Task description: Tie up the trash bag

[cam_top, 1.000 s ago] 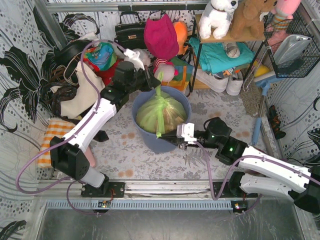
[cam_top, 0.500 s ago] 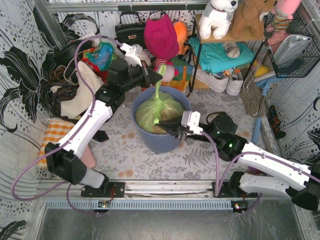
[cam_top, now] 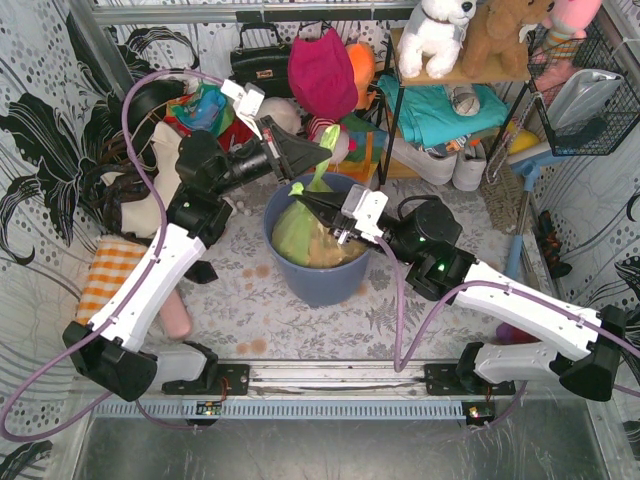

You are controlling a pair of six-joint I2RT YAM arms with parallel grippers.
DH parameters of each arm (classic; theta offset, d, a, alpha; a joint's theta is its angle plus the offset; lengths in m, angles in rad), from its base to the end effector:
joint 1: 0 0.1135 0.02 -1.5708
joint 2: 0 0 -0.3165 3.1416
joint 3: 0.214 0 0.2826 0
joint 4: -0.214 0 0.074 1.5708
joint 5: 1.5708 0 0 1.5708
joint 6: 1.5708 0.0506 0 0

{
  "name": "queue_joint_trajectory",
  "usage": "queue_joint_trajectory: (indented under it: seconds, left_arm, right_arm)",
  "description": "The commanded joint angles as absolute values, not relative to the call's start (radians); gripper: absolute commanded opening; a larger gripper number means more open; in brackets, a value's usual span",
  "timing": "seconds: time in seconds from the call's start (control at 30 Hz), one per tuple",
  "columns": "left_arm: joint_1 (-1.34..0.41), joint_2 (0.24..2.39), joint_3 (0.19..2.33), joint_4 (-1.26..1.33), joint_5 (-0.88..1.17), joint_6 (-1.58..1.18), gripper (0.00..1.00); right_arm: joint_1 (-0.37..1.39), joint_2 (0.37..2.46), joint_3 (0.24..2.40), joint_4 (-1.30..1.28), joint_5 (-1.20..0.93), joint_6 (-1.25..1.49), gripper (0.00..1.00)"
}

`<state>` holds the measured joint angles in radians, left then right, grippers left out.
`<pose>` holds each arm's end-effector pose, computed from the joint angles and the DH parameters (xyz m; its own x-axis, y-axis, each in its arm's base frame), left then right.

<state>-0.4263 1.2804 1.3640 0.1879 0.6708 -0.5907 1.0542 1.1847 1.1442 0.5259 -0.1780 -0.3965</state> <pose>0.2684 -0.1564 0.5301 -0.2813 -0.3514 -0.8930 0.8579 0.3249 -0.3981 0.1348 0.2554 0.5132 0.5729 0.2391 -0.7840 -0.7717 0.4795 -0.4178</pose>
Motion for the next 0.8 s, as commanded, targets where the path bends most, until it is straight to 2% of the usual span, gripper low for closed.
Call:
queue_joint_trajectory:
  seconds: [0.0,0.07,0.13,0.17,0.2,0.23,0.27,0.4,0.6,0.77]
  left_arm:
    - [-0.429,1.258,1.327,0.294,0.708,-0.608,0.00]
    - [-0.428,1.255,1.320,0.296,0.695,-0.608,0.01]
    - [-0.429,1.248,1.320,0.298,0.684,-0.606,0.08]
    - [-0.429,1.244,1.323,0.298,0.677,-0.603,0.16]
    - [-0.429,1.239,1.327,0.295,0.664,-0.599,0.25]
    - [-0.429,1.235,1.335,0.286,0.652,-0.588,0.31]
    - [-0.428,1.228,1.342,0.274,0.639,-0.574,0.35]
    - [-0.429,1.208,1.386,0.193,0.527,-0.514,0.47]
    - [-0.429,1.157,1.417,0.070,0.298,-0.400,0.55]
    - [-0.429,1.082,1.357,0.017,0.040,-0.311,0.61]
  right_arm:
    - [1.051,1.157,1.127,0.611,-0.107,-0.419,0.00]
    - [1.052,1.147,1.114,0.624,-0.093,-0.405,0.00]
    - [1.052,1.138,1.111,0.630,-0.088,-0.392,0.00]
    - [1.052,1.134,1.116,0.631,-0.086,-0.385,0.00]
    - [1.052,1.130,1.119,0.633,-0.081,-0.377,0.07]
    - [1.052,1.126,1.126,0.634,-0.077,-0.373,0.19]
    - [1.052,1.120,1.132,0.632,-0.070,-0.368,0.29]
    - [1.051,1.085,1.150,0.609,-0.049,-0.372,0.54]
    - [1.051,1.037,1.144,0.564,0.109,-0.488,0.69]
    - [1.022,1.013,1.143,0.482,0.263,-0.587,0.75]
